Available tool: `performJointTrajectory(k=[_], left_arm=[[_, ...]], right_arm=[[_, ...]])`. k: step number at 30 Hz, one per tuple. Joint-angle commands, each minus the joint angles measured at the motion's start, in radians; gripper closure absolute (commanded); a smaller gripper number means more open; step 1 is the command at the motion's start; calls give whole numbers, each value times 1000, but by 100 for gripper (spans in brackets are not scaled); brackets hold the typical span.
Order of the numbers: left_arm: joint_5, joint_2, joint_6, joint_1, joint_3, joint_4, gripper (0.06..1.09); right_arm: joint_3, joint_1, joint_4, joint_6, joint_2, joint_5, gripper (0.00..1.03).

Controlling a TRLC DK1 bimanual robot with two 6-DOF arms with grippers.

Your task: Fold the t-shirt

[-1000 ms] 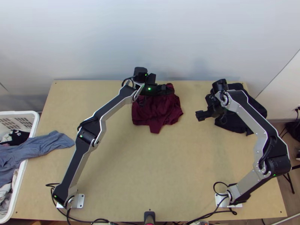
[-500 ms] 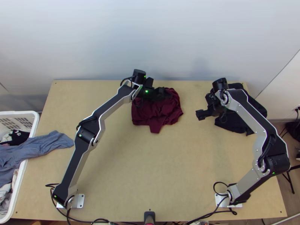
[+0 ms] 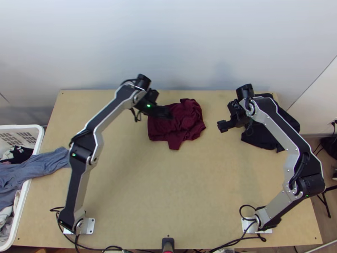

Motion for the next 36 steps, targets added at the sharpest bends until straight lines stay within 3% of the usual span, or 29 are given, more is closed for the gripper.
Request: performJointTrajectory(k=[1,4,9,12,17,24,28,36], left_arm=[[-109,-48,136,23,-69,-79,10],[-219,-61,162,-2,-153,-50,10],[-307,-105,160,-25,-311,60,10],[-330,-116,162,-31,-349,80,10],[-399,-119,183,-37,-369,83,10],[-429,-117,185,-42,-379,95,10],[-437,-121,185,-43,-379,97,10],[-437,-119,183,-37,-362,88,10]], right_arm=[[60,46,0,-12,17,0,5],[109,74,0,-10,37,0,5],[226,131,-3,-10,121,-9,6],[309,160,-3,-3,175,-9,11],[471,200,-3,13,271,-38,27],[617,253,25,59,365,-150,81],[612,289,52,60,376,-165,97],[471,289,102,65,433,-219,100]])
